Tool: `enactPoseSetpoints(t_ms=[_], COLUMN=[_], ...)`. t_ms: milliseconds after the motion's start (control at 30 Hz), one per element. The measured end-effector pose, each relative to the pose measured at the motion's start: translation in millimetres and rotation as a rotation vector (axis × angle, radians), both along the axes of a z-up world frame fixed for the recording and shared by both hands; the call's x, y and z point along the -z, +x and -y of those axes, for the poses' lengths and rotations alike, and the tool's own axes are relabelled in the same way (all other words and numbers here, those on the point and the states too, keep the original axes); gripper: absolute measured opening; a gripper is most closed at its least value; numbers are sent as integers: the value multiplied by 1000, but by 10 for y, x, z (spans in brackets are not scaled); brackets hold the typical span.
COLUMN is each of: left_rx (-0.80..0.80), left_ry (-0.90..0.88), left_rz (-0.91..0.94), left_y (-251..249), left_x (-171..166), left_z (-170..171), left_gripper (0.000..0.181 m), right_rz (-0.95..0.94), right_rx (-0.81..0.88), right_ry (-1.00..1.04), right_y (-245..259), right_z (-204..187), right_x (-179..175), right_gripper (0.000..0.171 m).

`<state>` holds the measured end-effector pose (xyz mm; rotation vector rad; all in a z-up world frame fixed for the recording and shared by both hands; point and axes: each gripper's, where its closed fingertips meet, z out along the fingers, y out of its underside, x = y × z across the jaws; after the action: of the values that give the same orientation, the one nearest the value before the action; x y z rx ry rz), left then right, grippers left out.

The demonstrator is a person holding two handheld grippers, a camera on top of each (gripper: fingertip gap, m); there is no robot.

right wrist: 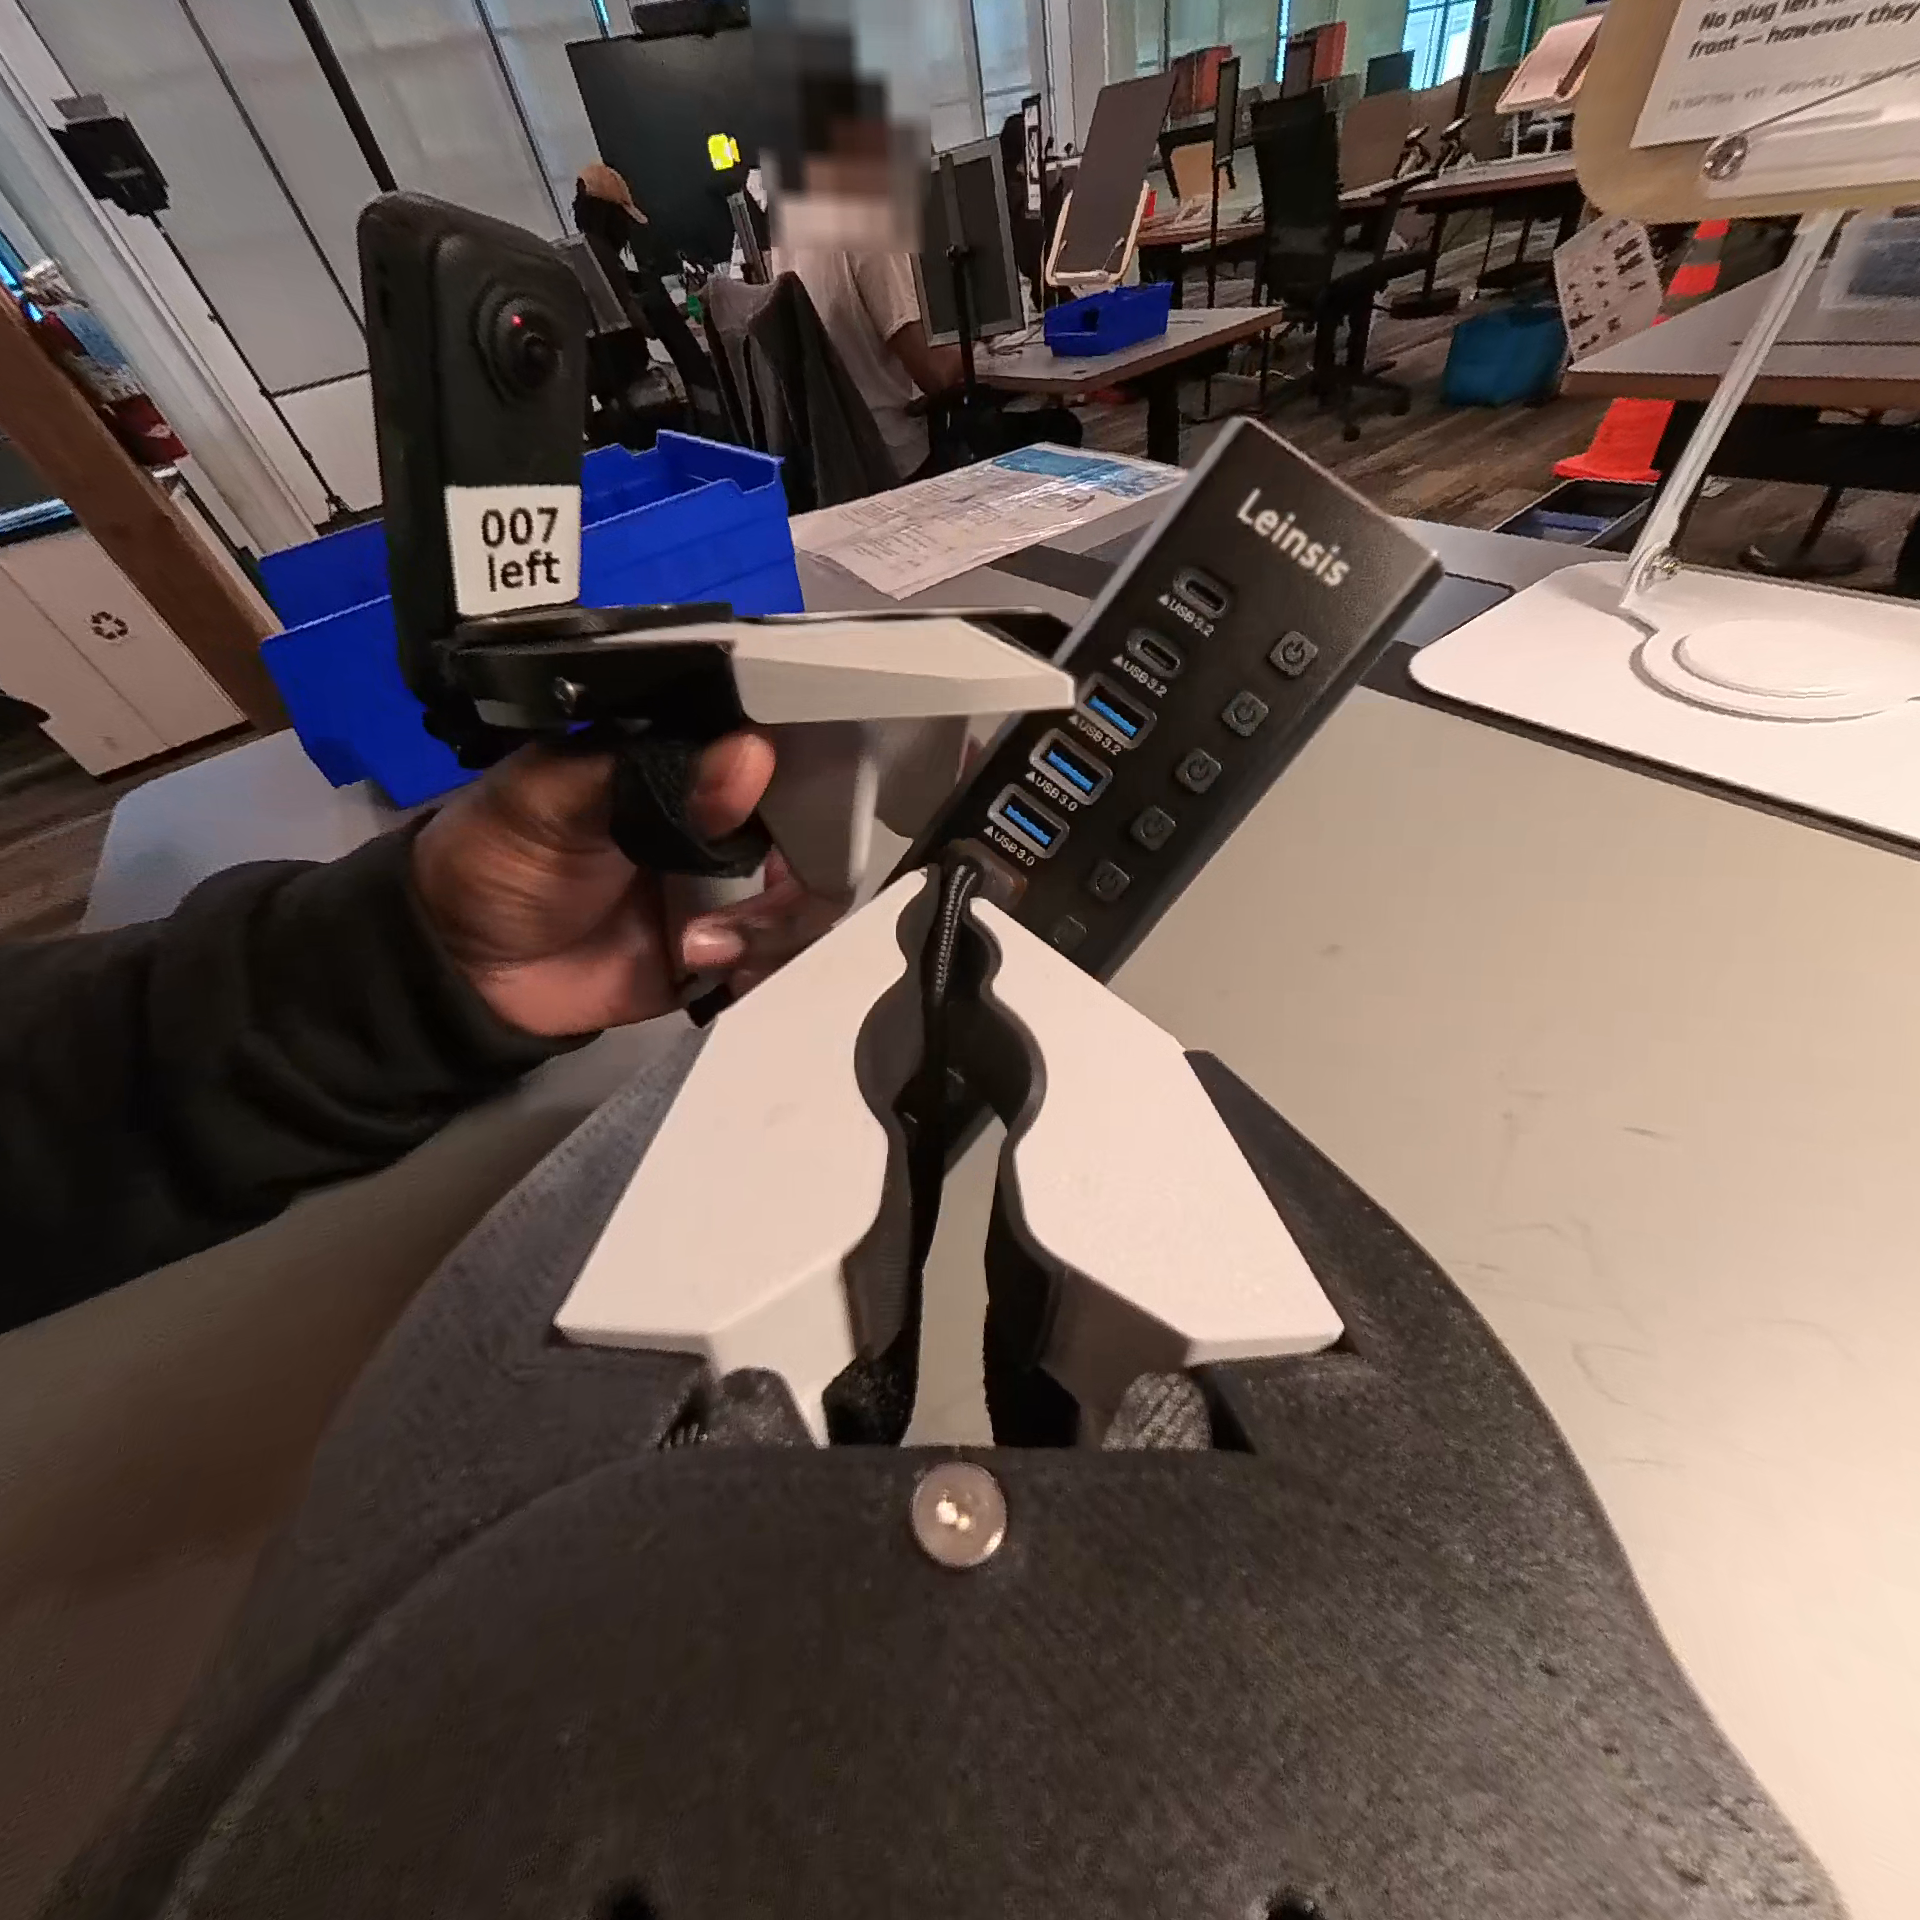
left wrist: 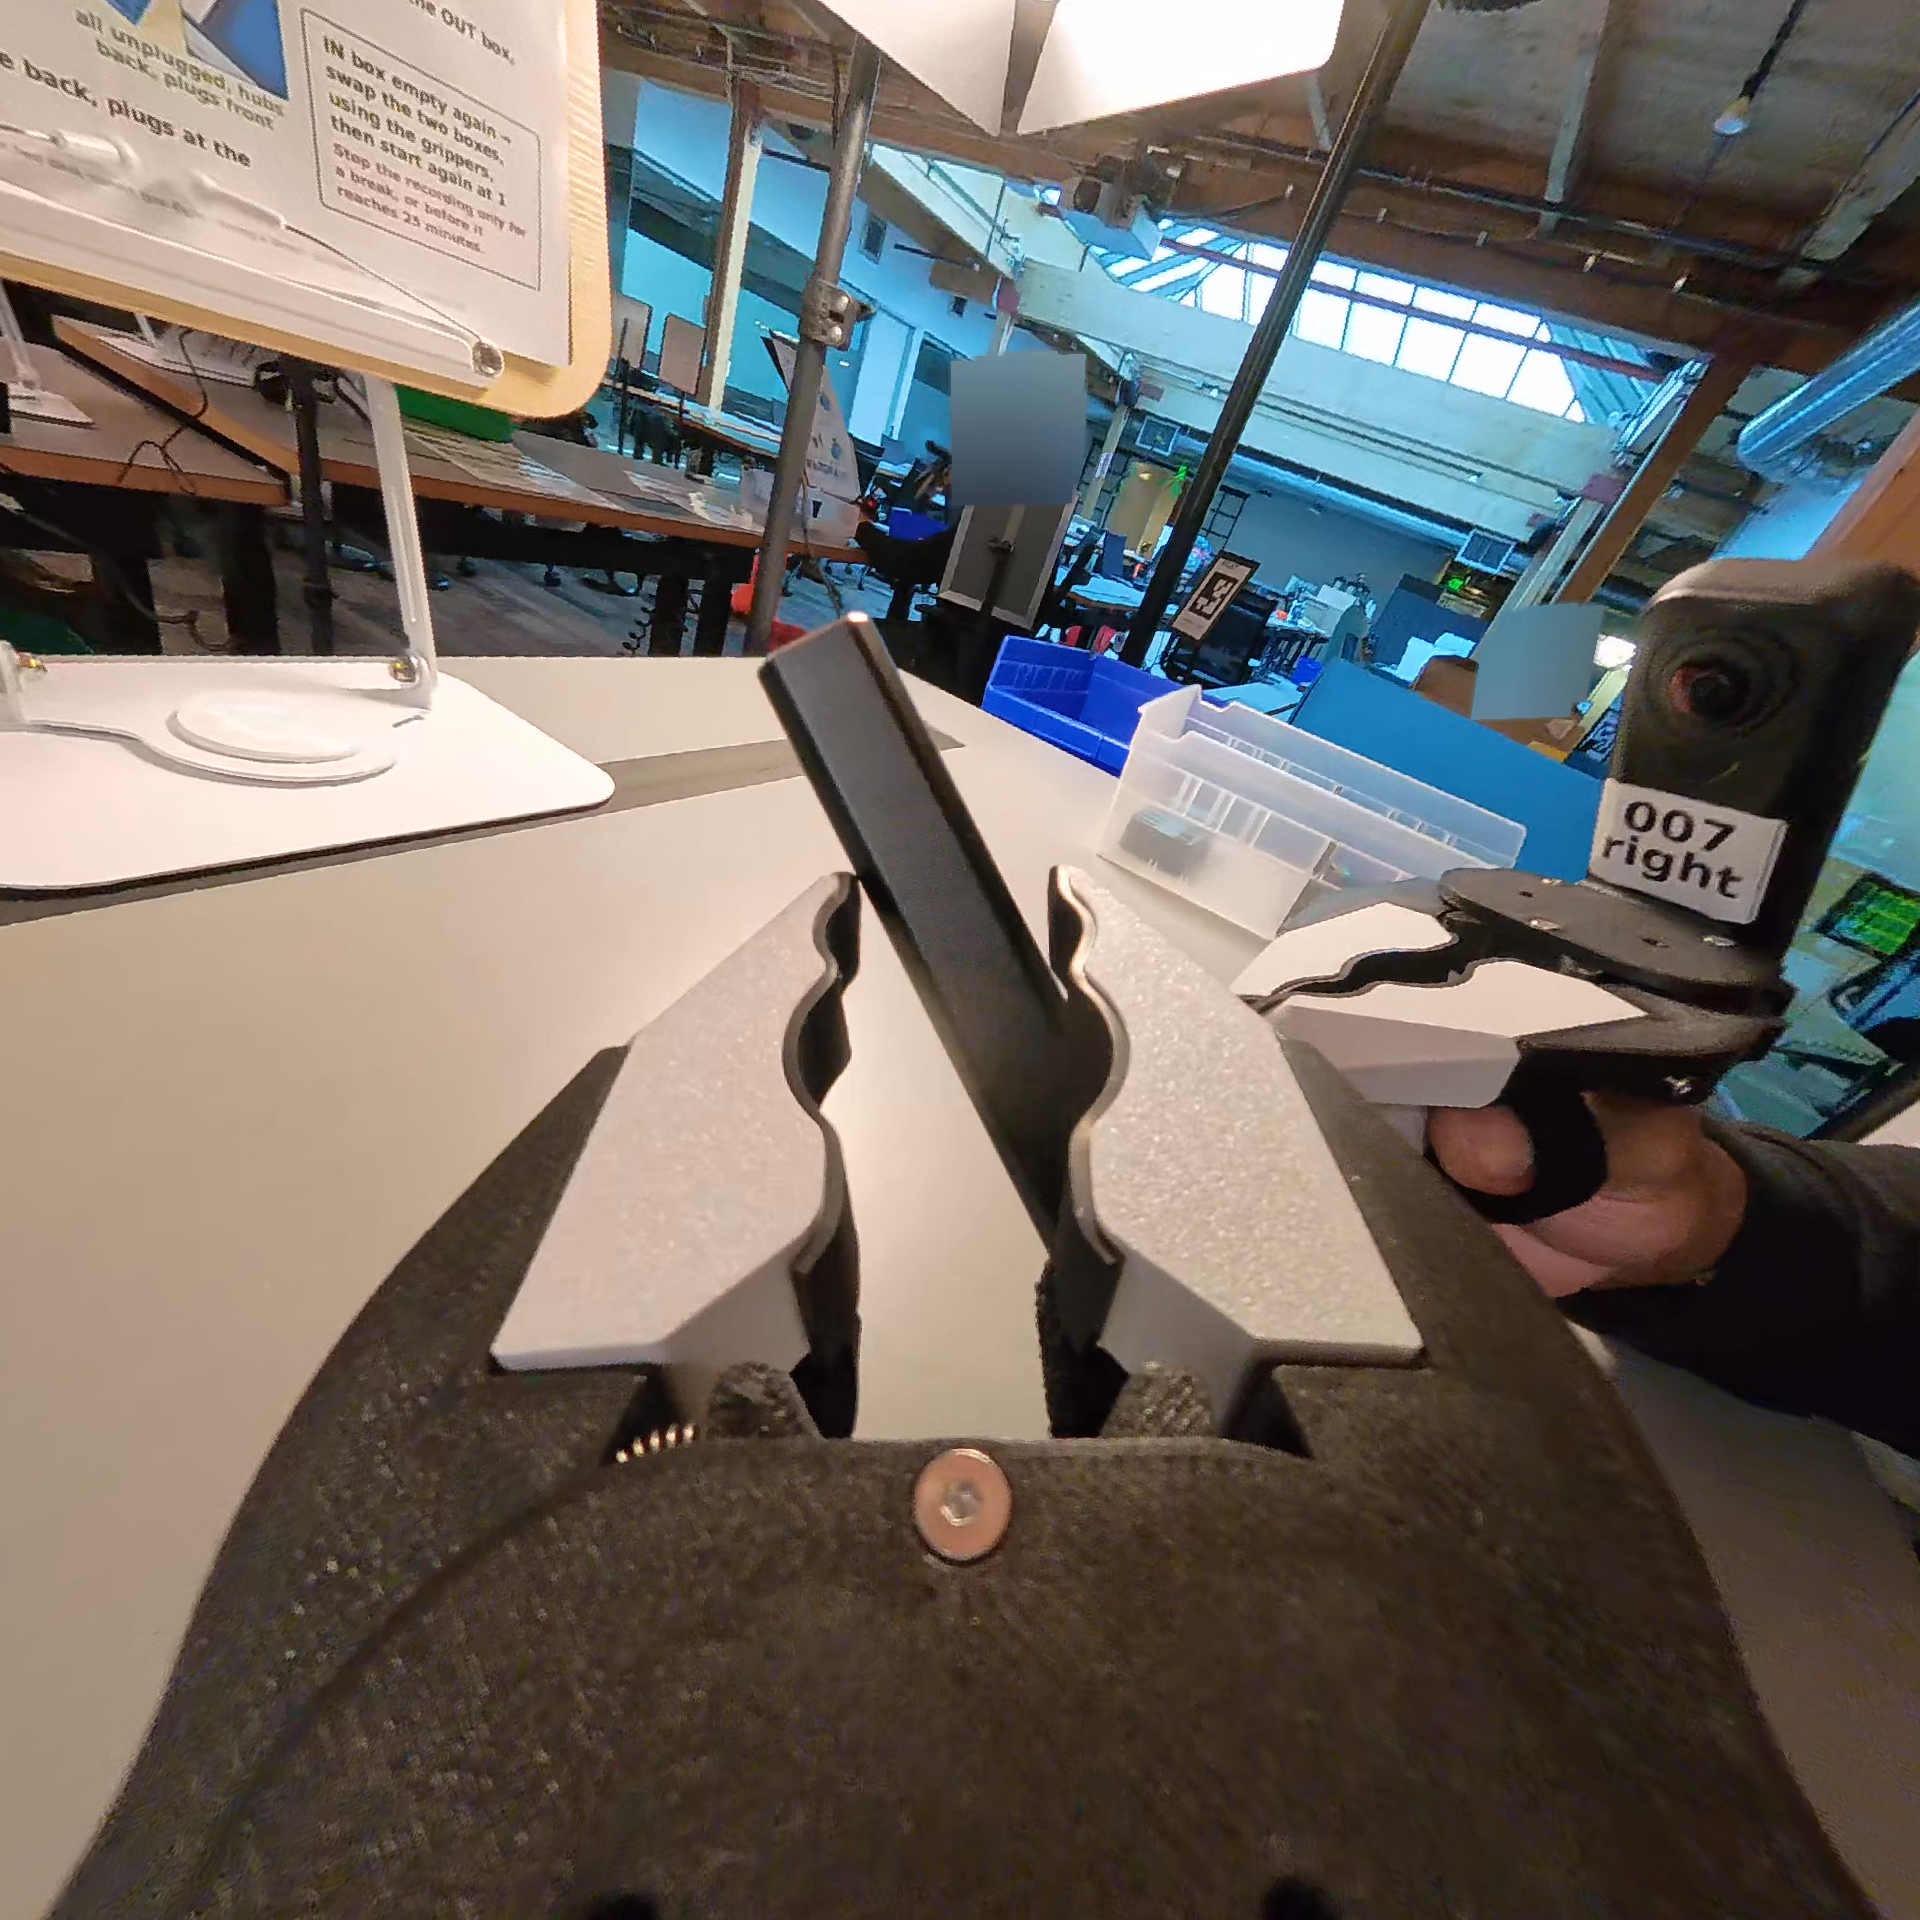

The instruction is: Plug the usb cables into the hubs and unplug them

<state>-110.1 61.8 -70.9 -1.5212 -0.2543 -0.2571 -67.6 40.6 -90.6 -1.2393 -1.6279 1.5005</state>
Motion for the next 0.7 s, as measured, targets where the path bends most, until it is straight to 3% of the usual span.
enactPoseSetpoints(t_ms=[100,300,467,567,700], left_rx=[76,257,247,264,239], left_ry=[4,-355,-527,-566,-577], left_rz=[14,6,-14,-78,-113], left_y=[58,313,442,509,466], left_x=[-62,371,729,819,829], left_z=[34,83,1,-12,-26], left_gripper=[38,72,71,50,43], right_rz=[-4,-20,-34,-44,-52], right_rx=[19,71,48,33,29], right_ry=[12,61,144,214,253], right_y=[-4,-25,-16,0,16], right_z=[-62,-164,-47,31,42], right_x=[0,9,44,78,74], right_gripper=[0,0,0,0,0])
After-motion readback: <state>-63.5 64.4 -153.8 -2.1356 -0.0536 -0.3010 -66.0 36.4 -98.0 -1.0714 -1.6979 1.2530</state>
